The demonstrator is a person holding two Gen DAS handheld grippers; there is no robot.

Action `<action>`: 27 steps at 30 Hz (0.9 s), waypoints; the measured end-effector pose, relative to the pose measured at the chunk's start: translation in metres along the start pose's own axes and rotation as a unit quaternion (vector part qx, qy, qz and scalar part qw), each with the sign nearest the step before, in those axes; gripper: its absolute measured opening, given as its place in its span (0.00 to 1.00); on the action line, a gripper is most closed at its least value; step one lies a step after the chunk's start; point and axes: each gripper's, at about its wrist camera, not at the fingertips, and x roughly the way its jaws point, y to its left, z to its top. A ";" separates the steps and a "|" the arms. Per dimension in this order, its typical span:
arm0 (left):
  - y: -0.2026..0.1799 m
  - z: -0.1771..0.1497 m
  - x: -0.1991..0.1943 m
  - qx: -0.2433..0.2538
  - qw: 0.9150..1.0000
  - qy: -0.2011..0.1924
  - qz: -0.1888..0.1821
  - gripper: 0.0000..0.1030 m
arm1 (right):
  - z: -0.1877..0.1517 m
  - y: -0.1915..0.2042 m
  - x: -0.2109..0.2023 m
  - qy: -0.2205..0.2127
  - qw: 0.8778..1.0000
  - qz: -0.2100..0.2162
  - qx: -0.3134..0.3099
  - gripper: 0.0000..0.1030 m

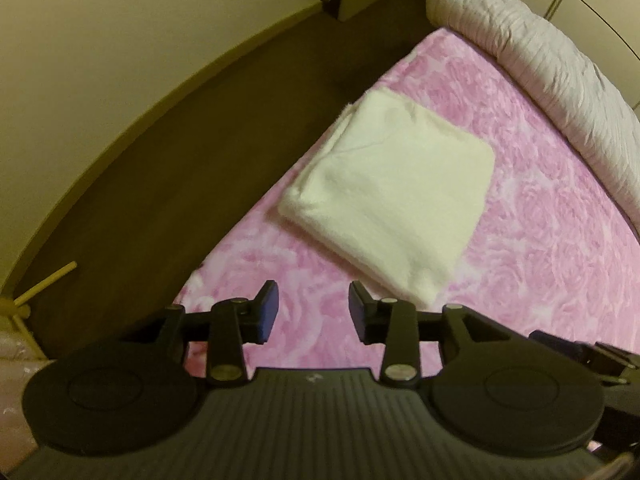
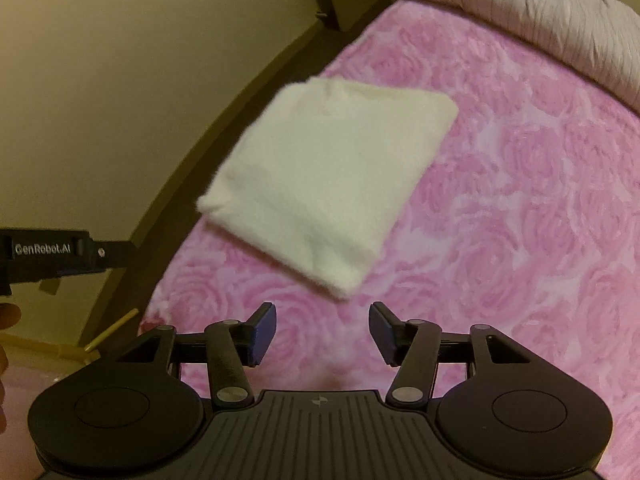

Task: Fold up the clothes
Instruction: 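Open both grippers and pull them back from the sweater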

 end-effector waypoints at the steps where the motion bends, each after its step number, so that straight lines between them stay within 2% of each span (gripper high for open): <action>1: -0.004 -0.006 -0.006 -0.003 1.000 -0.004 0.006 0.34 | -0.001 -0.001 -0.007 -0.004 1.000 0.004 -0.005 0.54; 12: -0.070 -0.062 -0.071 -0.016 0.997 -0.045 0.060 0.41 | -0.014 -0.030 -0.080 -0.022 0.996 0.028 -0.078 0.55; 18: -0.112 -0.092 -0.099 -0.030 0.995 -0.063 0.069 0.42 | -0.022 -0.054 -0.115 -0.033 0.992 0.038 -0.117 0.55; 27: -0.163 -0.135 -0.140 -0.089 0.989 -0.097 0.069 0.43 | -0.030 -0.095 -0.167 -0.034 0.985 0.065 -0.157 0.55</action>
